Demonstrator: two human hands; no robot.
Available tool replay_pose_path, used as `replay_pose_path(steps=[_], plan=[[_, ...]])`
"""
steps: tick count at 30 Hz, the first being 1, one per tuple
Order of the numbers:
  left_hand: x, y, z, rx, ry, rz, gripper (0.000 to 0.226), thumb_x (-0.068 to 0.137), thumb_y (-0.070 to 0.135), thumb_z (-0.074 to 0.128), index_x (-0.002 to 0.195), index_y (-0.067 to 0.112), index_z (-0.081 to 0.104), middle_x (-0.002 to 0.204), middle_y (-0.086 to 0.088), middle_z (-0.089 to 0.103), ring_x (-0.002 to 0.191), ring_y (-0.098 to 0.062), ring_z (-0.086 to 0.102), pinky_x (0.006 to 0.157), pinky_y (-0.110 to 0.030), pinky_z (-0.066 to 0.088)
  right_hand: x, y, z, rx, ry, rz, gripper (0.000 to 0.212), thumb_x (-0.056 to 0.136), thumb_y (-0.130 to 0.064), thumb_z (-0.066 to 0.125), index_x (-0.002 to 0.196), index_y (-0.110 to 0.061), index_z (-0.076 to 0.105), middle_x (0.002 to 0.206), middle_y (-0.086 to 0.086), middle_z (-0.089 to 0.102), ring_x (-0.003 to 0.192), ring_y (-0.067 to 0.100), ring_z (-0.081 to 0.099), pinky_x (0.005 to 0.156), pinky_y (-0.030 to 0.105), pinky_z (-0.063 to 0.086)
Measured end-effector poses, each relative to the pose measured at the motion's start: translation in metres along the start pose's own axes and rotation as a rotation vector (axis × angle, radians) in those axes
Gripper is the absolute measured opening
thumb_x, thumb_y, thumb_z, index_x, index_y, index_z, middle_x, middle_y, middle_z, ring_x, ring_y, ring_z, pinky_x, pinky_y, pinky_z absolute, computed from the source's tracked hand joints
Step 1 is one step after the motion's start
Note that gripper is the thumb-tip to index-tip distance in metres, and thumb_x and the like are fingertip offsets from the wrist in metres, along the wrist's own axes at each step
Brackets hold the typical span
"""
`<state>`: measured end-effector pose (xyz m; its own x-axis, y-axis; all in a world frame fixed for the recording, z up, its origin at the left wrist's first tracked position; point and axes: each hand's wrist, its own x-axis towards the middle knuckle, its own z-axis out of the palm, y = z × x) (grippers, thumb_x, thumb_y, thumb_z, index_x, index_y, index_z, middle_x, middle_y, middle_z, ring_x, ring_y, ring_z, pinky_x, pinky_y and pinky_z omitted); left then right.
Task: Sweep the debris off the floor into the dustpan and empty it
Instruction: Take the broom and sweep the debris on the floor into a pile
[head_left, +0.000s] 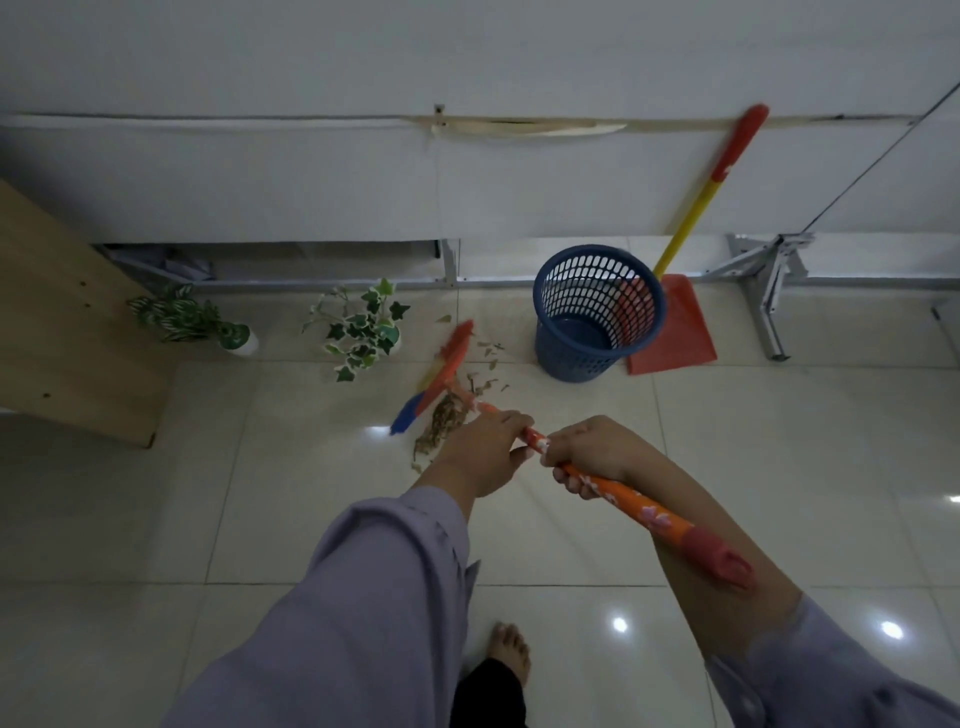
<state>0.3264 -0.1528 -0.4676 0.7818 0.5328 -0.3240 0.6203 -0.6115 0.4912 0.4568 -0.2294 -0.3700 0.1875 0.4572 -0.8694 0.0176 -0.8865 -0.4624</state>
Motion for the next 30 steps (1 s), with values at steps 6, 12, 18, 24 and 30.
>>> replay_pose_path(steps=[6,12,18,24,30], plan=[[0.039,-0.018,-0.016,-0.032,0.071,-0.031,0.051,0.096,0.031,0.05,0.143,0.015,0.039,0.147,-0.004,0.044,0.133,-0.024,0.042,0.105,-0.035,0.038,0.038,-0.041,0.0,-0.045,0.06,-0.06,0.03,0.085,-0.001,0.057,0.11,0.014,0.065,0.062,0.011,0.056,0.035,0.01,0.048,0.036,0.015,0.04],[0.081,-0.058,-0.025,-0.026,0.064,-0.096,0.048,0.095,0.03,0.049,0.14,0.014,0.041,0.142,-0.006,0.048,0.127,-0.027,0.049,0.1,-0.043,0.047,0.094,-0.089,0.003,-0.115,0.016,-0.01,0.016,0.087,-0.004,0.056,0.097,0.003,0.065,0.066,0.012,0.055,0.045,0.014,0.048,0.04,0.02,0.041],[0.102,-0.086,-0.025,0.041,-0.068,-0.103,0.047,0.096,0.034,0.046,0.139,0.018,0.043,0.144,-0.004,0.048,0.128,-0.028,0.049,0.1,-0.042,0.046,0.131,-0.093,0.015,0.008,-0.001,0.095,0.008,0.087,-0.005,0.057,0.082,0.001,0.059,0.061,0.01,0.054,0.042,0.013,0.047,0.039,0.02,0.039],[0.09,-0.065,-0.027,-0.081,-0.049,-0.021,0.036,0.09,0.035,0.058,0.122,0.019,0.057,0.121,-0.002,0.063,0.11,-0.022,0.058,0.091,-0.036,0.05,0.093,-0.082,0.004,0.056,0.003,0.178,0.012,0.089,-0.007,0.057,0.078,-0.002,0.057,0.059,0.007,0.053,0.033,0.009,0.045,0.037,0.016,0.038],[0.088,-0.041,-0.055,-0.145,0.038,0.064,0.028,0.086,0.034,0.063,0.108,0.017,0.063,0.107,-0.001,0.065,0.099,-0.019,0.059,0.086,-0.038,0.05,0.035,-0.102,-0.023,-0.084,0.038,0.085,0.015,0.088,-0.008,0.057,0.097,0.001,0.064,0.063,0.007,0.056,0.041,0.01,0.047,0.039,0.016,0.039]])
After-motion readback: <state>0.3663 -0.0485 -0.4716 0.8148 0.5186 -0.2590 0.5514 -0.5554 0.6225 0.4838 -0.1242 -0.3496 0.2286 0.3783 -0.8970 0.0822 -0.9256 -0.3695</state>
